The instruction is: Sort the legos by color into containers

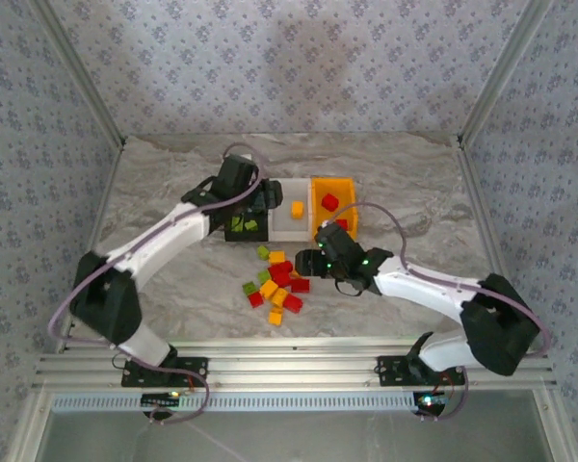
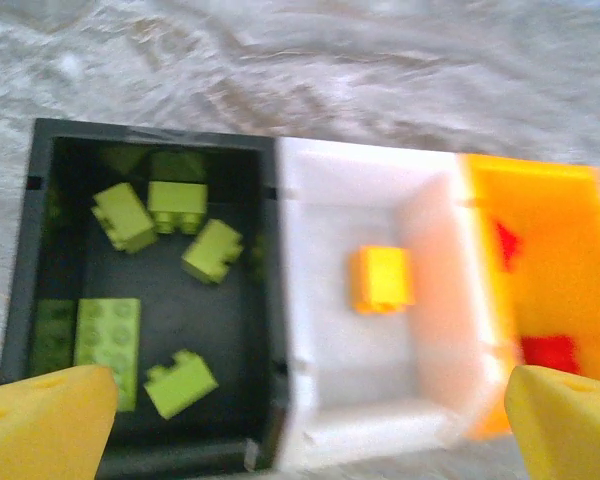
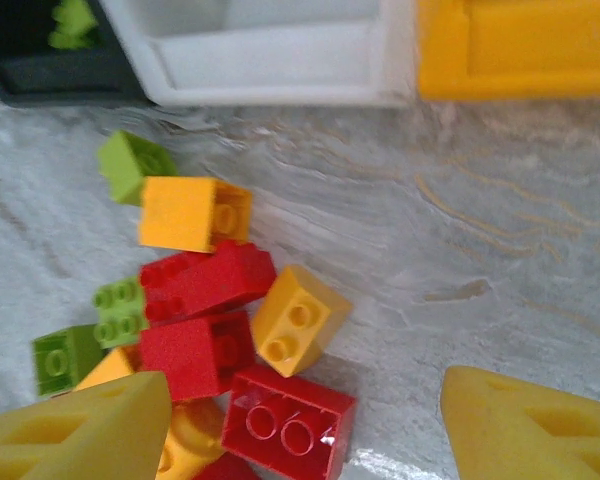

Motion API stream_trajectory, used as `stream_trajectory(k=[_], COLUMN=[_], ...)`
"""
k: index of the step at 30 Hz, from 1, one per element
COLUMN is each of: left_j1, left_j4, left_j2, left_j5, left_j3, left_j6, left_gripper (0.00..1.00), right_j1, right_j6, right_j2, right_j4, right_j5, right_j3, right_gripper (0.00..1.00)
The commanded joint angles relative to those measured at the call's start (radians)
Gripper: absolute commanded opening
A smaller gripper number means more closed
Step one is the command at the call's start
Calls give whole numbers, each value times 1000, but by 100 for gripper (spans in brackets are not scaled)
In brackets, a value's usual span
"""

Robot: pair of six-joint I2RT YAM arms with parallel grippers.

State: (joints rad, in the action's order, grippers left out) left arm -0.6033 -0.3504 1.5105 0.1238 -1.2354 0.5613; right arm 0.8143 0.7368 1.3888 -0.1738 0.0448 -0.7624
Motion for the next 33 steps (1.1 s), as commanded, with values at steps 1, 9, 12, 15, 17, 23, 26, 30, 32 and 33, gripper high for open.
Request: stream_trajectory(k=[1,9,12,15,17,23,26,30,32,33], left_j1=[-40,-61,-60,-59,-60,-60,-59,-58,-59,-59], left_j4=[2,-7,-31,-48,-47,-20,-22,-29,-31,-33], left_j2=[-129,-469,-549,-584,-591,-579,-569,-568,-574,-579], left_j5=[-30,7,29,45,48,56,57,54,55,54], left_j3=[123,483,545,573,586,608,603,609,615,620], left_j6=[41,154,170,179,185,190,180,180,180,181], left_gripper=[100,99,99,99,99,99,99,99,99,99], right_j1=[12,10,17,28,38,36,22,-13,-33,-43], right_j6=[99,144,168,193,206,234,225,191,166,149], right_j2=[72,224,256,268,268,273,239,168,115,85], right_j4=[19,48,24,-16,-38,-40,-39,-73,-93,-106], right_j5=[61,39,34,37,49,44,55,58,67,71], right_j3=[-57,-122,-129,-120,-108,-61,-43,-27,-19,-19], right_gripper=[71,64,60,55,51,40,34,26,25,24])
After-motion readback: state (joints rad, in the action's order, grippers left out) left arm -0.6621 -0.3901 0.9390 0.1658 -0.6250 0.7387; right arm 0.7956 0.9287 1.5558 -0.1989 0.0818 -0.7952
